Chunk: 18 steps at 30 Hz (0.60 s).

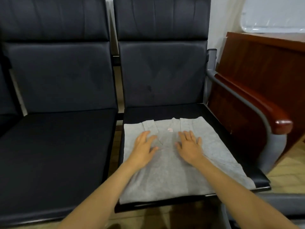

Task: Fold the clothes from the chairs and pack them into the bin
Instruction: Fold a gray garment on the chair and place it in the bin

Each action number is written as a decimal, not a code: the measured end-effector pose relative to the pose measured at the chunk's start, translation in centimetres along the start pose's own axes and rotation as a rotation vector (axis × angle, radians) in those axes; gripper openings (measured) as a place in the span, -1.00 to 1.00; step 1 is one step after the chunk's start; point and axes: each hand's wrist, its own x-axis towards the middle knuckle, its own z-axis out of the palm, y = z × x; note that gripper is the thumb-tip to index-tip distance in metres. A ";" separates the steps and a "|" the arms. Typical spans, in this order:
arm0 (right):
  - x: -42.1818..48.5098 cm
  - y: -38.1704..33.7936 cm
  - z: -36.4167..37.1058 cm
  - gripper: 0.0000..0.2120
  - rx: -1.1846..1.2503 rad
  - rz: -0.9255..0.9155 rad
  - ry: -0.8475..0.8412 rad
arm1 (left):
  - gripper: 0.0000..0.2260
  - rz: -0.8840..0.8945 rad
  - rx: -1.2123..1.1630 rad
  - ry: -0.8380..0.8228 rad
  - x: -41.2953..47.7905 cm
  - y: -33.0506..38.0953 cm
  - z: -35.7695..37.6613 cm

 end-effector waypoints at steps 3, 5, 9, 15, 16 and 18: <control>-3.4 -2.9 0.7 -0.54 0.127 -0.093 0.029 | -0.73 -0.123 0.001 0.158 -2.8 -1.2 -2.4; -5.3 -4.3 2.0 -0.55 0.139 -0.163 0.018 | -0.75 -0.244 0.117 0.036 -4.7 -1.9 -3.8; -6.5 -4.7 3.6 -0.53 0.087 -0.156 0.019 | -0.71 -0.414 0.071 -0.229 -8.1 -2.3 -5.4; -6.3 -4.5 4.1 -0.53 0.082 -0.162 0.075 | -0.71 -0.461 -0.035 -0.208 -9.8 -3.0 -5.2; -6.4 -4.5 4.1 -0.54 0.084 -0.163 0.092 | -0.73 -0.470 -0.083 -0.203 -9.7 -3.1 -5.3; -6.3 -4.5 4.2 -0.54 0.089 -0.160 0.104 | -0.75 -0.476 -0.143 -0.156 -9.6 -2.9 -5.6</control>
